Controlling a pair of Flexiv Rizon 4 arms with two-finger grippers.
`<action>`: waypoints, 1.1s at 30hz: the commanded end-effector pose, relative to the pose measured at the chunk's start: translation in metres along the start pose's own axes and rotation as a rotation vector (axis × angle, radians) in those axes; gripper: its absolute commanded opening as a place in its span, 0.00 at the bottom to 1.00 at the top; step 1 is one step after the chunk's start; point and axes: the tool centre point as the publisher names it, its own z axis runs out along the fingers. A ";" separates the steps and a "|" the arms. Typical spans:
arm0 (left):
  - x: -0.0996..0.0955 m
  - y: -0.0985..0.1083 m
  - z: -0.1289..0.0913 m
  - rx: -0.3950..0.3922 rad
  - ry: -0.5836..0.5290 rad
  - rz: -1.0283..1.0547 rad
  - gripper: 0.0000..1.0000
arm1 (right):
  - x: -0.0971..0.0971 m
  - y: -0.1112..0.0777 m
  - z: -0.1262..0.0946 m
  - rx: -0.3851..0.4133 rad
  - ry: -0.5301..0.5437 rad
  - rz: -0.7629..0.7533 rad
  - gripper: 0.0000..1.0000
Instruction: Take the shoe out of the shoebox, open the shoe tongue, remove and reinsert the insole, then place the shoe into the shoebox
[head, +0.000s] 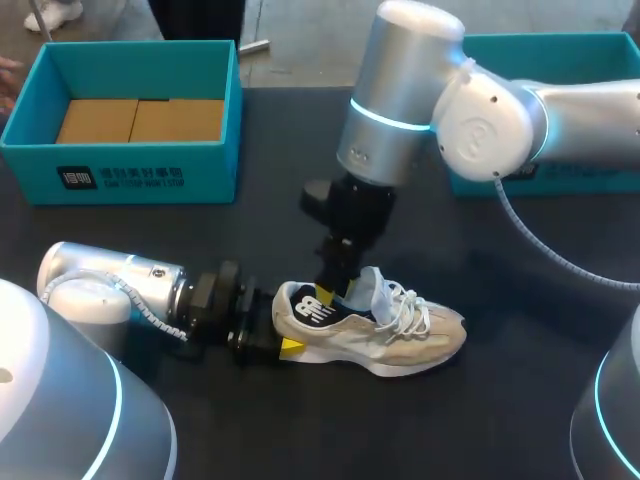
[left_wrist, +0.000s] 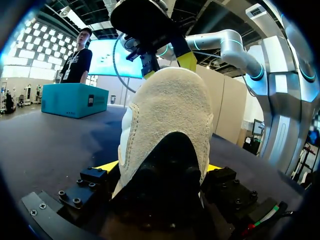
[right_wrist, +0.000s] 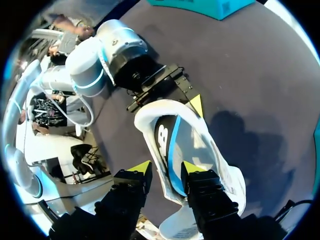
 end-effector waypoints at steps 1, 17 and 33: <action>-0.002 0.004 0.001 0.000 -0.002 -0.001 0.00 | -0.001 -0.002 0.004 -0.003 0.000 0.011 0.36; -0.002 0.004 0.001 0.000 -0.002 -0.001 0.00 | -0.007 -0.004 0.010 0.000 0.009 0.063 0.00; -0.002 0.004 0.001 0.000 -0.002 -0.001 0.00 | 0.004 -0.012 0.004 -0.092 0.038 -0.199 0.00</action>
